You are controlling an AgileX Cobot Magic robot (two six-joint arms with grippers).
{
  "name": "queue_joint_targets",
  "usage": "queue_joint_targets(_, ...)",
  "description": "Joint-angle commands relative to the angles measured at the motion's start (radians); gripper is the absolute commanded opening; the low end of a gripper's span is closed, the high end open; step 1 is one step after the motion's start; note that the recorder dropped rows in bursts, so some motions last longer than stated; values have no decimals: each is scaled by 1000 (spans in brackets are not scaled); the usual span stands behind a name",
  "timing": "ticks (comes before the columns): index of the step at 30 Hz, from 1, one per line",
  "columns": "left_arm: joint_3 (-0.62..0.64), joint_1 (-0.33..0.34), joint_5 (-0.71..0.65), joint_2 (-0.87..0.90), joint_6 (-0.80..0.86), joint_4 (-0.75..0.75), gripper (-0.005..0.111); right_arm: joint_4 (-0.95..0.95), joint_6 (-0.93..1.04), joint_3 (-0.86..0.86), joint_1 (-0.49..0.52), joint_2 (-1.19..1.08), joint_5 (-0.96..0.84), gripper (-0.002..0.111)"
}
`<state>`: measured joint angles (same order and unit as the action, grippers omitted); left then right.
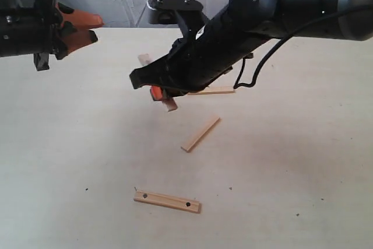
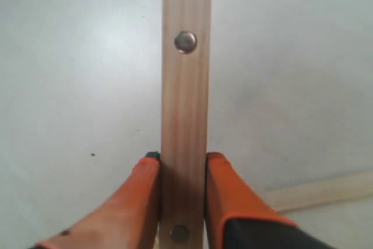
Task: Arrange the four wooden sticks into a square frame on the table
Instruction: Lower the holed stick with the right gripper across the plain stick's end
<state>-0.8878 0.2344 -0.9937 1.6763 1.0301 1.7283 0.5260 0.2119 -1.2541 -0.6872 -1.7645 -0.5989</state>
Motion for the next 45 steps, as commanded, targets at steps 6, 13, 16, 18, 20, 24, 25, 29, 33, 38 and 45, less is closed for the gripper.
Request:
queue_joint_targets(6,-3,-7,-19,-7,26,-108,26,-229,-234,3,232,12,-81,0)
queue_joint_targets(13,-3,-168,100,-7,26,-202,0,-241,-234,3,302,-100,-66,0)
queue_joint_targets(16,-3,-235,168,-7,26,-239,0,-219,-240,3,298,-159,-23,0)
queue_joint_targets(18,-3,-270,190,-7,26,-250,0,-205,-240,3,298,-193,7,0)
queue_joint_targets(20,-3,-293,190,-7,26,-250,0,-204,-240,3,298,-220,29,0)
queue_joint_targets(24,-3,-310,197,-7,26,-250,0,-204,-240,3,298,-252,67,0)
queue_joint_targets(25,-3,-314,202,-7,26,-250,0,-204,-240,3,296,-259,83,0)
queue_joint_targets(29,-3,-314,203,-7,26,-250,0,-214,-240,2,296,-287,129,0)
queue_joint_targets(33,-3,-314,213,-7,26,-243,0,-202,-240,2,291,-314,150,0)
queue_joint_targets(38,-3,-314,213,-7,26,-245,0,-204,-240,2,287,-328,184,0)
queue_joint_targets(45,-3,-314,213,-7,26,-245,0,-205,-240,2,287,-341,192,0)
